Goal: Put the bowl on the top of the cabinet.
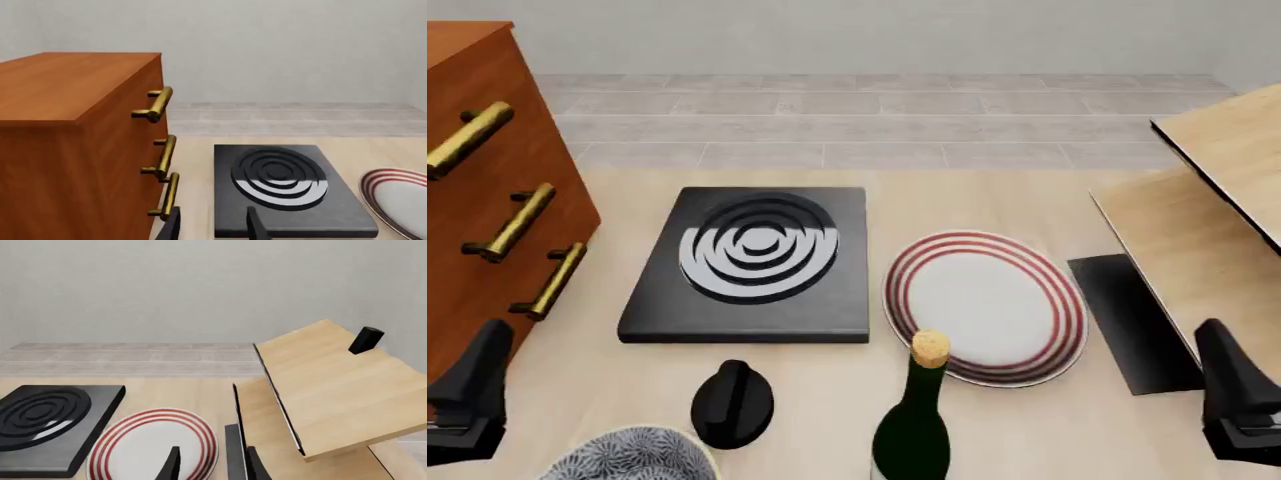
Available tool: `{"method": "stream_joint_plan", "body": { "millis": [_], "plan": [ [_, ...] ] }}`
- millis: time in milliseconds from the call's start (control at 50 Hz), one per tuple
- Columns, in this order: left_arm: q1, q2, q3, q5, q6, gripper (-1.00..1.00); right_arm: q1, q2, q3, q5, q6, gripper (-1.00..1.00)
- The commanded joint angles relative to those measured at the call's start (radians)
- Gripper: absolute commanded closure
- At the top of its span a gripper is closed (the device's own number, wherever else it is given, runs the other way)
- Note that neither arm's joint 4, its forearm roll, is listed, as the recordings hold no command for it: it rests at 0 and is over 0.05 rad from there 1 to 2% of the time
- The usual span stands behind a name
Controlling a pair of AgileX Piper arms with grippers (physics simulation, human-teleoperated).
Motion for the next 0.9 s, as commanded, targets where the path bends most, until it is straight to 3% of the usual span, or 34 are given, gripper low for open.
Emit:
{"method": "stream_joint_plan", "body": {
  "millis": [20, 360, 560, 720, 900],
  "plan": [
    [0.005, 0.049, -0.002, -0.028, -0.008, -1.00, 0.000, 0.005, -0.003, -0.001, 0.000, -1.00],
    [0.014, 0.002, -0.017, 0.017, -0.001, -1.00, 0.000, 0.005, -0.003, -0.001, 0.000, -1.00],
    [-0.023, -0.005, -0.166, 0.224, 0.034, -1.00, 0.000, 0.005, -0.003, -0.001, 0.000, -1.00],
    [-0.051, -0.006, -0.261, 0.418, 0.110, -1.00, 0.000, 0.005, -0.003, -0.001, 0.000, -1.00],
    [-0.066, -0.005, -0.297, 0.548, 0.180, -1.00, 0.000, 0.005, -0.003, -0.001, 0.000, -1.00]
  ]
}}
